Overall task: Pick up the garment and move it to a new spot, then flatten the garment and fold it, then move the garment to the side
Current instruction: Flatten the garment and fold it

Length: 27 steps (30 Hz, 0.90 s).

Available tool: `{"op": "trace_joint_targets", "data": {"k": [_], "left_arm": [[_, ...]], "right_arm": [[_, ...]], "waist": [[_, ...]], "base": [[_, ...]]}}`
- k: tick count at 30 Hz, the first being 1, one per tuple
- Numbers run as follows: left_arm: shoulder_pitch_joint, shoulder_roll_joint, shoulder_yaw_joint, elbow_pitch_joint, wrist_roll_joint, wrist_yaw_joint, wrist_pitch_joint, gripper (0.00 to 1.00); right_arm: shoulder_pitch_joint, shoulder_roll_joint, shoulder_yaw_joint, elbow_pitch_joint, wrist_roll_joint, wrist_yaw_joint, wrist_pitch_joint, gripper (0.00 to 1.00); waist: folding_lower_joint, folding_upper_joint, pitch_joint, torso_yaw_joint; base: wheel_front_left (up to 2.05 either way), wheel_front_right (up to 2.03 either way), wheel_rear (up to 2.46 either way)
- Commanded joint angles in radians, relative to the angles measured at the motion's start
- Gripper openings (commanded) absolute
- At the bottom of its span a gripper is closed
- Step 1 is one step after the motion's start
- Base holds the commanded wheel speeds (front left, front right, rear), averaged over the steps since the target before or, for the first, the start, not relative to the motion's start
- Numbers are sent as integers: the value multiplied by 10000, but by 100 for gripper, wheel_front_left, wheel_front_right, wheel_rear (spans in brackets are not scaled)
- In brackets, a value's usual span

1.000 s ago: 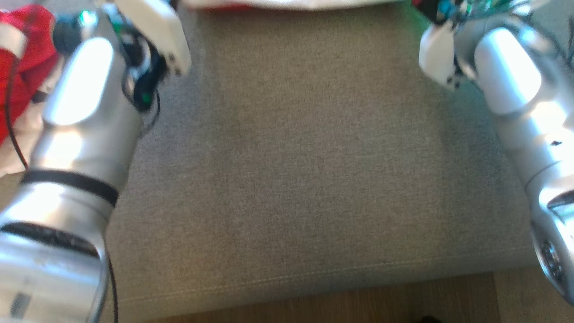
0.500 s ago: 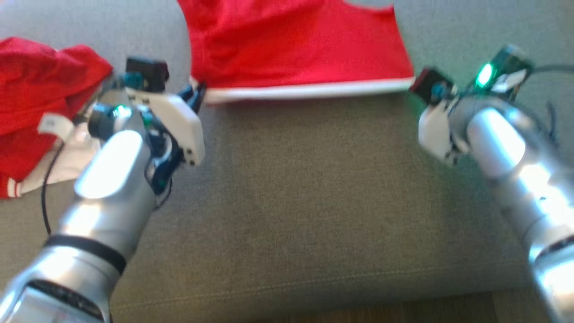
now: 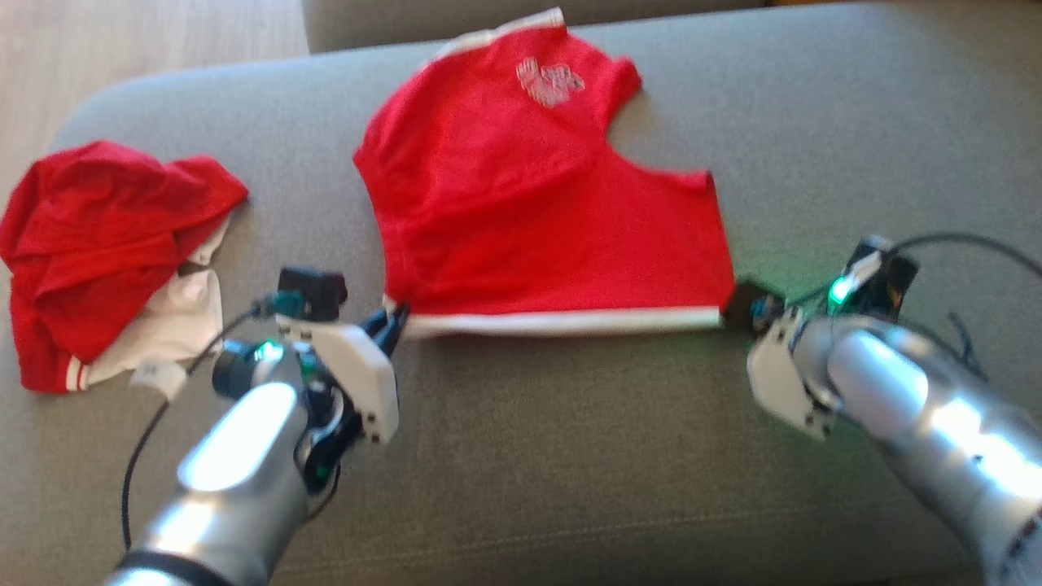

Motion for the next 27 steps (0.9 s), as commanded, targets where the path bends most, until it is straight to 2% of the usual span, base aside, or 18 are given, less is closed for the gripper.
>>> {"op": "trace_joint_targets", "data": {"k": [1, 3, 6, 11, 15, 18, 27], "left_arm": [[-88, 446, 265, -374, -85, 81, -30, 0], [275, 521, 241, -643, -159, 142, 11, 0], [833, 648, 177, -1128, -268, 239, 153, 0], [1792, 974, 31, -2030, -413, 433, 461, 0], [2520, 1295, -30, -2896, -529, 705, 691, 0], [3050, 1556, -9, -3606, -667, 947, 856, 0], [4308, 2156, 62, -5509, -1074, 1584, 1313, 0]], "right_arm": [[348, -394, 628, -526, 660, -6, 247, 0], [475, -1043, 1534, -1515, 1729, -6, 734, 0], [645, -2263, 2050, -3516, 3066, -6, 1880, 0], [1731, -4281, 2099, -7586, 3765, -6, 4297, 0], [2036, -5659, 2101, -9964, 4419, -6, 5474, 0], [2084, -6361, 2102, -10997, 4736, -6, 5912, 0], [2077, -7111, 2103, -11877, 5100, -6, 5985, 0]], "waist": [[1, 0, -322, -30], [1, 0, -565, -38], [1, 0, -925, -24], [1, 0, -1466, 4], [1, 0, -1672, 22], [1, 0, -1729, 25], [1, 0, -1815, 6]], "base": [[0, 0, 0], [0, 0, 0], [0, 0, 0], [0, 0, 0], [0, 0, 0], [0, 0, 0], [0, 0, 0]]}}
